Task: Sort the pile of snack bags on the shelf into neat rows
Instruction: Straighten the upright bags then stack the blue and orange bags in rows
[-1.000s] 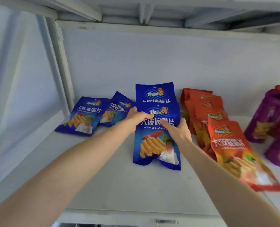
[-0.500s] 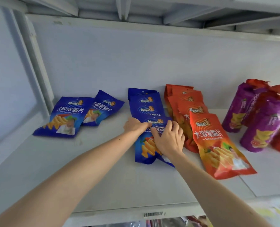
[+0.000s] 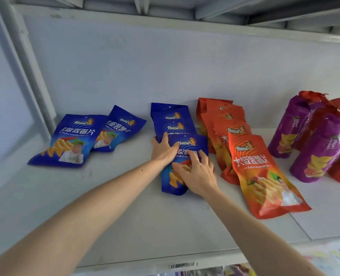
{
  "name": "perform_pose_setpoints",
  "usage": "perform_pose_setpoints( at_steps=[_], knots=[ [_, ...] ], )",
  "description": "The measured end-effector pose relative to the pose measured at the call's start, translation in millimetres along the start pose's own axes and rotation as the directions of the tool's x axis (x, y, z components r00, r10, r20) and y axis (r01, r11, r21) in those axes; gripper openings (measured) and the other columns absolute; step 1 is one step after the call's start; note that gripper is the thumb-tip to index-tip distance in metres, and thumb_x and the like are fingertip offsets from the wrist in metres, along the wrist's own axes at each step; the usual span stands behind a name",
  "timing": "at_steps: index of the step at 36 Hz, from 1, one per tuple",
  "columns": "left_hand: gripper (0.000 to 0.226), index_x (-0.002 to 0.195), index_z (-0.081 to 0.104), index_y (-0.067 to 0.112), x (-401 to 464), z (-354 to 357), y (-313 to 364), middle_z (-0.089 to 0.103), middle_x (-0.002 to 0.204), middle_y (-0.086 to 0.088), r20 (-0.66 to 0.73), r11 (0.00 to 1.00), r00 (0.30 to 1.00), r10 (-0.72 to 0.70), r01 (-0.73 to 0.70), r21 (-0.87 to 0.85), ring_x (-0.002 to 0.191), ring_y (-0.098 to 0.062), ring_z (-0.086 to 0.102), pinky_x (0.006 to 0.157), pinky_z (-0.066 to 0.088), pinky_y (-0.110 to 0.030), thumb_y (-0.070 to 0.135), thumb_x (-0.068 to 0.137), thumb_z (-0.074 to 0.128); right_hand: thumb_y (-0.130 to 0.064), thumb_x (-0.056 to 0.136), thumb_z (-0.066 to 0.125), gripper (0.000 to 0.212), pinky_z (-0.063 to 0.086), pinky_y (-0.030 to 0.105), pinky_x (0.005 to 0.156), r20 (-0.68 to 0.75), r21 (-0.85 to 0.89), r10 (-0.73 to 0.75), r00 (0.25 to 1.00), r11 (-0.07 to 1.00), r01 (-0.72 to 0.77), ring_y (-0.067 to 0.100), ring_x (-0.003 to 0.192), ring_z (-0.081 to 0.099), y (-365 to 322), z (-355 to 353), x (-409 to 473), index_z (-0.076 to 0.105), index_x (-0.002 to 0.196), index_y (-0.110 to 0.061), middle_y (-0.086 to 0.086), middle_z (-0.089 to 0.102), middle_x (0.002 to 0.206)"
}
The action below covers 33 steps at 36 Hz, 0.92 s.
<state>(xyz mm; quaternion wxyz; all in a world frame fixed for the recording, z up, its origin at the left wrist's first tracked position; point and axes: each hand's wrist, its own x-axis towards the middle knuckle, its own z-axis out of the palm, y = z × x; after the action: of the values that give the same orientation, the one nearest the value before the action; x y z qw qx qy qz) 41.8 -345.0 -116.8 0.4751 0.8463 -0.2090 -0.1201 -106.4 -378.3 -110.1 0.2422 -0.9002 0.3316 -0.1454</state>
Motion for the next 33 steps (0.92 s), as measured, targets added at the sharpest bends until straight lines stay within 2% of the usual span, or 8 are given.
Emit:
perform_pose_setpoints(
  at_steps=[7,14,16,20,25,29,33],
  knots=[
    [0.073,0.155,0.014,0.023,10.6,-2.0,8.2,0.015,0.153,-0.011,-0.026,1.000,1.000,-0.002,0.003,0.027,0.131,-0.030,0.044,0.104,0.045,-0.040,0.045,0.097,0.051,-0.069,0.083,0.049,0.076,0.024,0.052,0.115,0.053,0.035,-0.011,0.999,0.999,0.009,0.031,0.145,0.016,1.0,-1.6,22.6,0.026,0.147,-0.035,0.001,0.014,0.159],
    [0.072,0.155,0.010,0.028,8.7,-14.7,5.3,0.008,0.157,-0.008,0.056,0.999,0.998,0.013,-0.011,-0.035,0.133,-0.028,0.042,0.100,0.047,-0.037,0.050,0.097,0.046,-0.069,0.083,0.050,0.078,0.019,0.053,0.116,0.080,-0.018,-0.015,0.997,1.000,0.016,0.032,0.146,0.011,-0.2,-5.7,23.8,0.024,0.148,-0.035,0.003,0.011,0.160],
    [0.071,0.155,0.009,0.030,7.2,-21.2,4.4,0.002,0.160,-0.008,0.068,0.999,0.997,0.022,-0.020,-0.028,0.137,-0.029,0.037,0.104,0.044,-0.038,0.051,0.098,0.044,-0.069,0.083,0.050,0.079,0.017,0.054,0.117,0.086,-0.053,-0.011,0.996,0.998,0.016,0.033,0.147,0.007,-3.2,-8.3,24.8,0.023,0.149,-0.034,0.004,0.010,0.161],
    [0.073,0.155,0.004,0.033,6.6,-38.3,0.6,-0.007,0.163,-0.007,0.055,0.997,0.997,0.053,-0.056,0.060,0.149,-0.030,0.015,0.115,0.026,-0.042,0.056,0.097,0.040,-0.071,0.084,0.047,0.082,0.011,0.053,0.116,0.091,-0.163,0.000,0.996,0.987,0.015,0.034,0.148,0.004,-10.6,-13.2,27.8,0.018,0.150,-0.032,0.006,0.008,0.162],
    [0.077,0.155,0.003,0.030,13.2,-76.1,-12.8,-0.005,0.164,-0.004,0.003,0.975,0.993,0.122,-0.120,0.184,0.151,-0.027,0.000,0.121,0.013,-0.049,0.061,0.095,0.039,-0.074,0.084,0.040,0.084,0.011,0.053,0.116,0.023,-0.217,-0.040,0.999,0.975,0.044,0.035,0.147,0.006,-27.1,-17.5,31.3,0.021,0.151,-0.027,0.010,0.011,0.162],
    [0.075,0.156,0.013,0.022,16.6,-120.9,-32.1,0.008,0.164,-0.005,-0.125,0.939,0.974,0.191,-0.144,0.313,0.149,-0.028,0.013,0.119,0.019,-0.048,0.059,0.095,0.038,-0.067,0.087,0.045,0.073,0.021,0.048,0.115,-0.086,-0.178,-0.179,0.980,0.971,0.162,0.034,0.143,0.019,-56.6,-14.0,31.6,0.039,0.143,-0.019,0.009,0.026,0.156],
    [0.070,0.150,0.027,0.009,21.9,-170.3,-59.4,0.026,0.158,-0.013,-0.285,0.897,0.933,0.221,-0.080,0.435,0.146,-0.029,0.023,0.117,0.021,-0.049,0.051,0.096,0.041,-0.057,0.089,0.051,0.063,0.036,0.045,0.104,-0.017,-0.035,-0.254,0.967,0.967,0.254,0.032,0.130,0.037,-99.1,-0.7,32.0,0.045,0.137,-0.017,0.008,0.041,0.143]
  ],
)
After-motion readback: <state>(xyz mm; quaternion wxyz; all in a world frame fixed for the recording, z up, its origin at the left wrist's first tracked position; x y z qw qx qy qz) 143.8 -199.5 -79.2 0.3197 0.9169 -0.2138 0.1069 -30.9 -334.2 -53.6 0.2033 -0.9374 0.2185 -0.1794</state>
